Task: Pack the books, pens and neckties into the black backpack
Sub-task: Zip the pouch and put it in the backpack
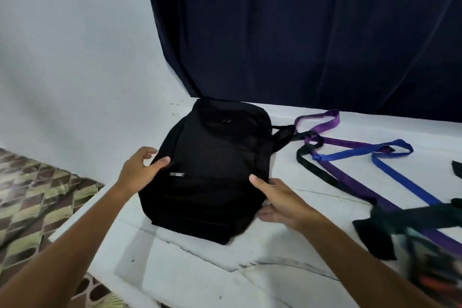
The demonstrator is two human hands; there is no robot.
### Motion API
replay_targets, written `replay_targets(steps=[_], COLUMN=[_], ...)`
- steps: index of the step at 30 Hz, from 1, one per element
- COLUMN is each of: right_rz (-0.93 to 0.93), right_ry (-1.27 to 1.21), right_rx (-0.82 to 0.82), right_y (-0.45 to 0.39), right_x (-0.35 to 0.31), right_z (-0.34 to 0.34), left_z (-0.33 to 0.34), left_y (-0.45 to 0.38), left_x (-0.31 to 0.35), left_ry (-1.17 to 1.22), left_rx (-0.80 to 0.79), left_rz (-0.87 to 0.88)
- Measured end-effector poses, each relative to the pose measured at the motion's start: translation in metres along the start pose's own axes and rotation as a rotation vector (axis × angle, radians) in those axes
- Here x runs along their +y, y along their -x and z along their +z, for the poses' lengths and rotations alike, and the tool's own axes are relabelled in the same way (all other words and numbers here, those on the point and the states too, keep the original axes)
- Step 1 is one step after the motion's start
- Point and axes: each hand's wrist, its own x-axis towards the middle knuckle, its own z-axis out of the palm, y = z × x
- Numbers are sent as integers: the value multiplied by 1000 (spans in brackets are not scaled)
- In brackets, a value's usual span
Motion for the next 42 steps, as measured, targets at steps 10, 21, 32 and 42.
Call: replay_targets(steps=[10, 21, 32, 42], right_rz=[-100, -2, -344, -310], right_ry=[-230, -26, 542, 622], right_rx=[243, 230, 676, 709], right_y=[-28, -15, 22, 52], right_x=[30, 13, -11, 22], right_z=[47, -65, -128, -95], left_z=[22, 50, 133, 195], left_y=[-30, 60, 156, 160], left_x=[-50, -2, 71, 117], left_ry=[351, 396, 771, 840], left_rx=[-341, -331, -820, -955], left_rz=[-168, -193, -400, -412])
